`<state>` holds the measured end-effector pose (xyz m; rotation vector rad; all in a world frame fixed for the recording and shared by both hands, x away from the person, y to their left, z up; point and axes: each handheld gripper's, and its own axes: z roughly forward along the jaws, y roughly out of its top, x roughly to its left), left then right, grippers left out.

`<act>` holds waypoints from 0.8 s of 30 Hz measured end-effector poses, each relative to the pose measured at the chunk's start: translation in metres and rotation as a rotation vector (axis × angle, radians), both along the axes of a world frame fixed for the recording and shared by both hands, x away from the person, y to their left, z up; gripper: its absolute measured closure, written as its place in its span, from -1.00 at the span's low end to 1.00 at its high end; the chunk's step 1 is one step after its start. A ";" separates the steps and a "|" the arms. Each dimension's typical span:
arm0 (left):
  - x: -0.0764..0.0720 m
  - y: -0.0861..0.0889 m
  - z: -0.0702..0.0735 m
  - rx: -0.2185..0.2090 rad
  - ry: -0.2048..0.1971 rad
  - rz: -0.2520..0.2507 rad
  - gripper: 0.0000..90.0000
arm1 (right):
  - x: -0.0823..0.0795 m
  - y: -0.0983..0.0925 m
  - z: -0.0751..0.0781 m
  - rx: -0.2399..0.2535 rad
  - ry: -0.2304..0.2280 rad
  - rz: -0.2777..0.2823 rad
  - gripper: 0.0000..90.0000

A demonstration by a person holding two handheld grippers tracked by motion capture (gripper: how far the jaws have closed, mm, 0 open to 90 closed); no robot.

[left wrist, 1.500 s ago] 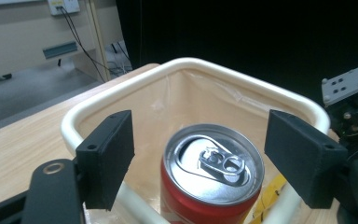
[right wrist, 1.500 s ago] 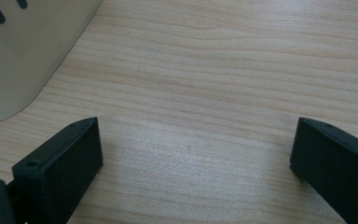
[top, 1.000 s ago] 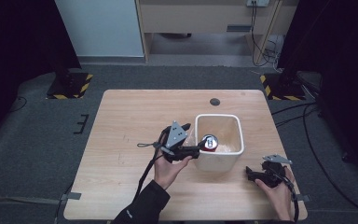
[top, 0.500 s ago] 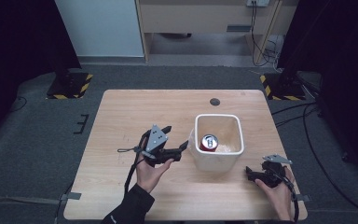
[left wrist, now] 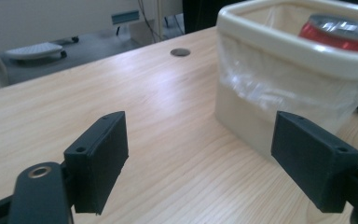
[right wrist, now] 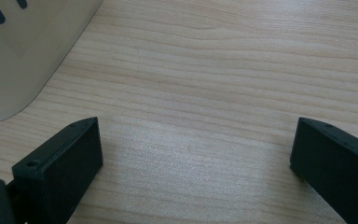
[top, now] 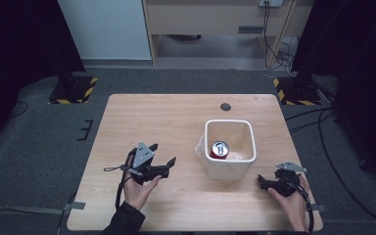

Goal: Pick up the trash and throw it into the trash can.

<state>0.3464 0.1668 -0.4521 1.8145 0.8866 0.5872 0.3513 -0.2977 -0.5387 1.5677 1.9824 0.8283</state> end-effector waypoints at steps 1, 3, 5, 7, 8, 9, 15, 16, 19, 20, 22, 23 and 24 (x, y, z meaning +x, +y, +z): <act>-0.001 0.003 -0.003 0.004 0.007 0.005 -0.60 | 0.000 0.000 0.000 0.000 0.000 0.000 -0.95; -0.003 0.009 -0.009 0.012 0.020 0.016 -0.60 | 0.000 0.000 0.000 0.000 0.000 0.000 -0.95; -0.005 0.016 -0.017 0.026 0.041 0.028 -0.61 | 0.000 0.000 0.000 0.000 0.000 0.000 -0.95; -0.007 0.022 -0.025 0.039 0.062 0.040 -0.61 | 0.000 0.000 0.000 0.000 0.000 0.000 -0.95; -0.008 0.026 -0.028 0.046 0.072 0.046 -0.62 | 0.000 0.000 0.000 0.000 0.000 0.000 -0.95; -0.009 0.029 -0.031 0.051 0.079 0.051 -0.62 | 0.000 0.000 0.000 0.000 0.000 0.001 -0.95; -0.014 0.052 -0.051 0.081 0.142 0.106 -0.64 | 0.000 0.000 0.000 0.000 0.000 0.000 -0.95; -0.014 0.055 -0.053 0.084 0.149 0.112 -0.64 | 0.000 0.000 0.000 0.000 0.000 0.001 -0.95; -0.014 0.066 -0.062 0.123 0.180 0.145 -0.65 | 0.000 0.000 0.000 0.000 0.000 -0.001 -0.95; -0.013 0.068 -0.064 0.133 0.187 0.154 -0.65 | 0.000 0.000 0.000 -0.001 0.000 -0.004 -0.95; -0.012 0.073 -0.069 0.146 0.206 0.177 -0.66 | -0.001 0.000 0.000 0.000 0.001 -0.008 -0.95; -0.011 0.076 -0.072 0.148 0.218 0.193 -0.66 | -0.001 0.001 0.000 -0.001 0.001 -0.009 -0.95; -0.010 0.077 -0.073 0.153 0.226 0.203 -0.67 | -0.001 0.001 0.000 -0.001 0.002 -0.010 -0.96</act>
